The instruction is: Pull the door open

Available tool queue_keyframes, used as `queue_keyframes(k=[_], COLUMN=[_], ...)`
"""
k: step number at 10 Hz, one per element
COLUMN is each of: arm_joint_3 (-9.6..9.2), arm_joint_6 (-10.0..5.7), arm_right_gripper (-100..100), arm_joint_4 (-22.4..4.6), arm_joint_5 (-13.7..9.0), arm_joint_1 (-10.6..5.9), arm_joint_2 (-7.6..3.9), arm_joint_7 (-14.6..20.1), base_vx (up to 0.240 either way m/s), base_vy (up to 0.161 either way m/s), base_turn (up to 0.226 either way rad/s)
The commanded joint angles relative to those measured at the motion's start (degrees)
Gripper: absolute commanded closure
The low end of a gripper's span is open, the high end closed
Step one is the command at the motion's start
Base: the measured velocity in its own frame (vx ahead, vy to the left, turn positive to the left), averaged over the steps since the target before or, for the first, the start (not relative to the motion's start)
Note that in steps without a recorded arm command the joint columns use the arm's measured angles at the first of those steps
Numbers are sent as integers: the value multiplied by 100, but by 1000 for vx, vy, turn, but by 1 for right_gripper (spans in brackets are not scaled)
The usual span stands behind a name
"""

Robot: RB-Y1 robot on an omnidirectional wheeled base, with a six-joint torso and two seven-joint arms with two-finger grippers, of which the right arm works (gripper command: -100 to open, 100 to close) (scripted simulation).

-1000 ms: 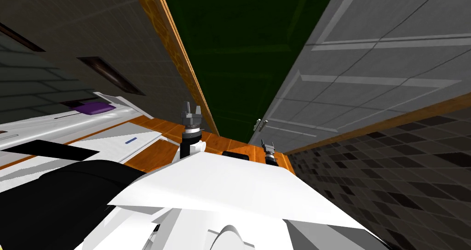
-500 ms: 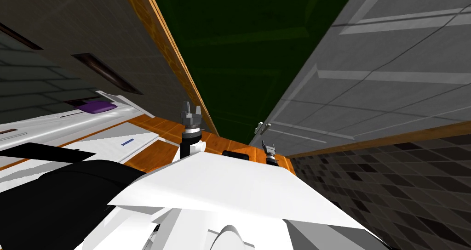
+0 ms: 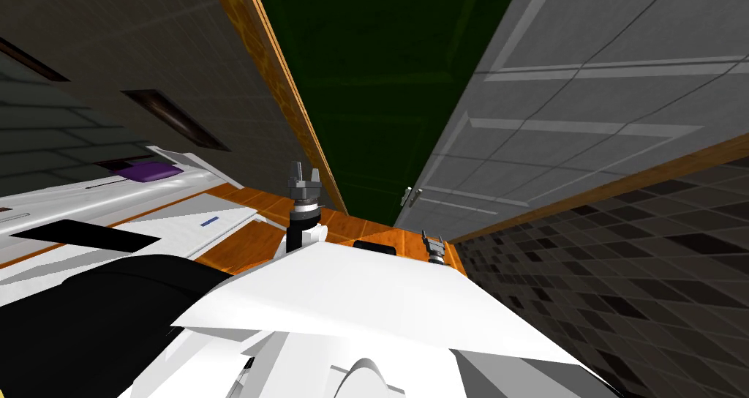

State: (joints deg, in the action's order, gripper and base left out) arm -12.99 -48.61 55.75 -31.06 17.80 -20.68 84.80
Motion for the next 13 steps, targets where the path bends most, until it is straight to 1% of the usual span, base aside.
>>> queue_keyframes(k=[1,2,3,4,5,7,9,11,12,13], arm_joint_3=[130,130,233,233,370,400,591,605,731,801], arm_joint_6=[44,44,48,48,55,56,69,70,82,91], arm_right_gripper=[-100,-100,-100,-100,-100,-100,-100,-100,-100,-100], arm_joint_4=[-69,-69,-171,-171,-304,-333,-511,-524,-638,-697], arm_joint_5=[-76,-76,-133,-133,-209,-225,-330,-338,-407,-446], arm_joint_1=[149,149,247,247,364,386,511,519,570,571], arm_joint_2=[-96,-96,-151,-151,-221,-235,-318,-324,-368,-382], arm_joint_7=[1,1,-1,-1,-4,-5,-13,-13,-20,-26], base_vx=[-206,-127,-105,-87,-109,-89,-76,-50,-32,-19], base_vy=[-29,-9,4,-1,-30,-16,-3,-18,-17,-21], base_turn=[-53,-26,-38,-26,-39,-16,-5,-2,40,64])
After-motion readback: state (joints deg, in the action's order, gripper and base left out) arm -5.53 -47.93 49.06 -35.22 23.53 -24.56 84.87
